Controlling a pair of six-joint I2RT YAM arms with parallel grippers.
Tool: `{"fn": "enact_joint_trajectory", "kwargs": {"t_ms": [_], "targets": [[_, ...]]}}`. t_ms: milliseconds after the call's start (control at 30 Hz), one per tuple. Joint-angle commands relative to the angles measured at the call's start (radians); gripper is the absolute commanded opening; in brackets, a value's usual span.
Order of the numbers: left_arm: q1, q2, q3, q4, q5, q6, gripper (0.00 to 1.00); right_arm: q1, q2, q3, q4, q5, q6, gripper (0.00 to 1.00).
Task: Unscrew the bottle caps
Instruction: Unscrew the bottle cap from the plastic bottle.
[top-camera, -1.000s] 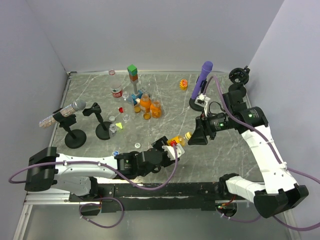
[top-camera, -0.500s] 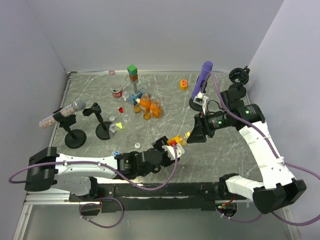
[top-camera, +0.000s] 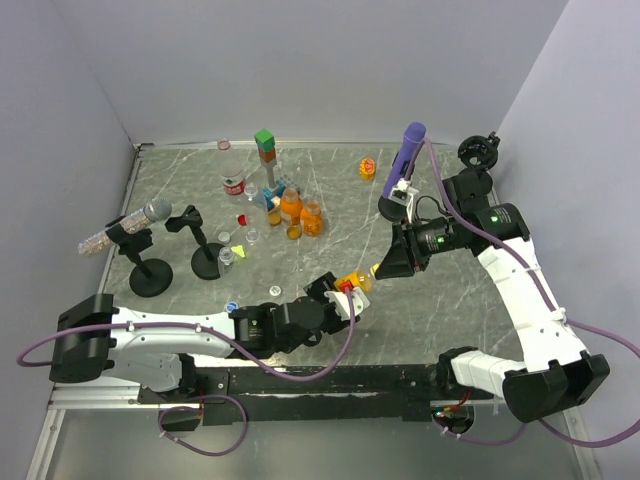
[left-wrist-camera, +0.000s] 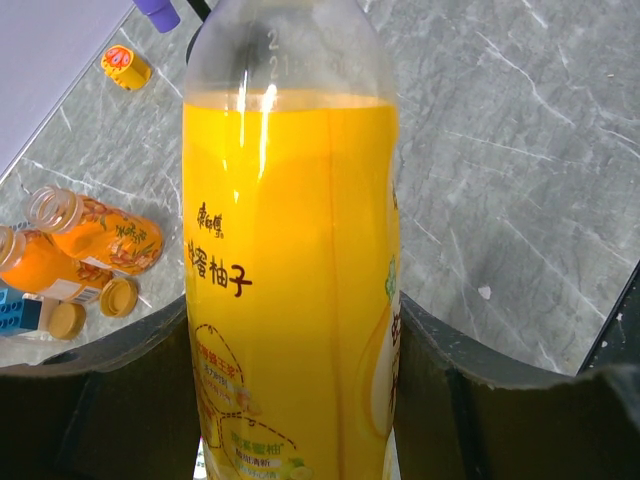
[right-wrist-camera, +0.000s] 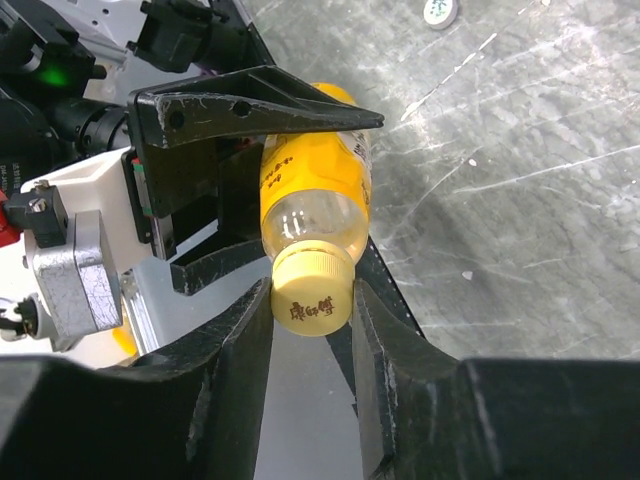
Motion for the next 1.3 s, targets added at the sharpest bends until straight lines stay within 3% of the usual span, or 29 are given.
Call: {"fn": "enact_joint_trajectory", "kwargs": {"t_ms": [0,67,167,300,367,567,933,1267], "targets": [[-0.009,-0.038,0.048,0.100,0.029,0.011,0.02,-0.003,-0.008,0.023,-0.008,-0.051,-0.049,0.26],[-0.001,-0.062,0.023,0.111,0.103,0.016,0.03,-0.003,-0.008,0.031,-0.048,-0.092,-0.134,0.19],[0.071,-0.114,0.015,0.071,0.347,-0.036,0.03,0.009,-0.017,0.046,-0.131,-0.160,-0.370,0.10],[0.213,-0.168,0.020,0.010,0.827,-0.120,0.03,0.047,-0.077,0.046,-0.215,-0.181,-0.692,0.09],[0.276,-0.177,0.032,-0.021,0.997,-0.137,0.03,0.052,-0.133,0.025,-0.252,-0.209,-0.878,0.10],[0.407,-0.159,0.077,-0.087,1.314,-0.193,0.03,0.063,-0.213,-0.030,-0.181,-0.200,-0.994,0.11],[0.427,-0.127,0.127,-0.217,1.172,-0.088,0.03,0.063,-0.190,-0.026,-0.166,-0.212,-0.882,0.14],[0.427,-0.171,0.098,-0.236,1.187,-0.078,0.03,0.060,-0.190,0.008,-0.195,-0.209,-0.888,0.17]]}}
